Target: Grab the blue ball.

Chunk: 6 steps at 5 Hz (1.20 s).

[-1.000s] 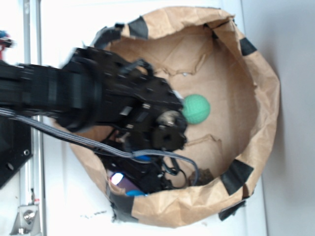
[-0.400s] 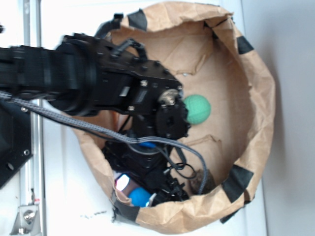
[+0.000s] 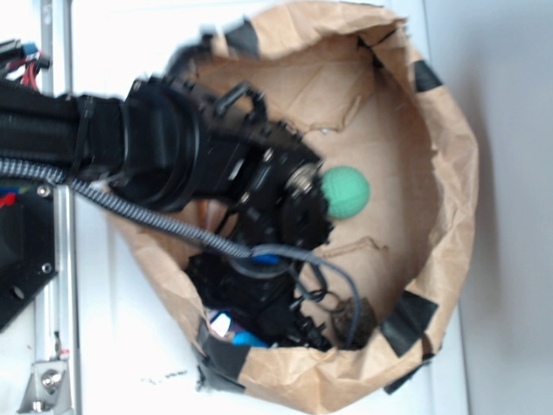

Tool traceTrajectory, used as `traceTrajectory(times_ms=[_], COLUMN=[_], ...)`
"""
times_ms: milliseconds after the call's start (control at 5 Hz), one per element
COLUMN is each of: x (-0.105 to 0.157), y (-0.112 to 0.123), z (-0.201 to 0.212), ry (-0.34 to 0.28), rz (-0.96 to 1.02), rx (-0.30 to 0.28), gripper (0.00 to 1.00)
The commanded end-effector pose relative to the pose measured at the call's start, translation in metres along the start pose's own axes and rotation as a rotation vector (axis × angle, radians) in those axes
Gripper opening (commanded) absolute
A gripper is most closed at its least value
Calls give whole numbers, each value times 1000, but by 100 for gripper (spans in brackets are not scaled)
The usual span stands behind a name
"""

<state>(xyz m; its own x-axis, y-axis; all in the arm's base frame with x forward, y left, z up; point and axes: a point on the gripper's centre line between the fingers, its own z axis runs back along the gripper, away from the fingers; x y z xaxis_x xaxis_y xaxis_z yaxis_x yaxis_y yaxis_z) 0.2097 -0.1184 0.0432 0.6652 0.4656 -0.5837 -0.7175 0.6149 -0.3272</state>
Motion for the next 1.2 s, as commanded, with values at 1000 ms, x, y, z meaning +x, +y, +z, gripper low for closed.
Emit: traceTrajectory(times_ms=[1000], x=[-30], y=[22], z=[-8], ry=[-31], rz=[-194], rx=[64], gripper=[0])
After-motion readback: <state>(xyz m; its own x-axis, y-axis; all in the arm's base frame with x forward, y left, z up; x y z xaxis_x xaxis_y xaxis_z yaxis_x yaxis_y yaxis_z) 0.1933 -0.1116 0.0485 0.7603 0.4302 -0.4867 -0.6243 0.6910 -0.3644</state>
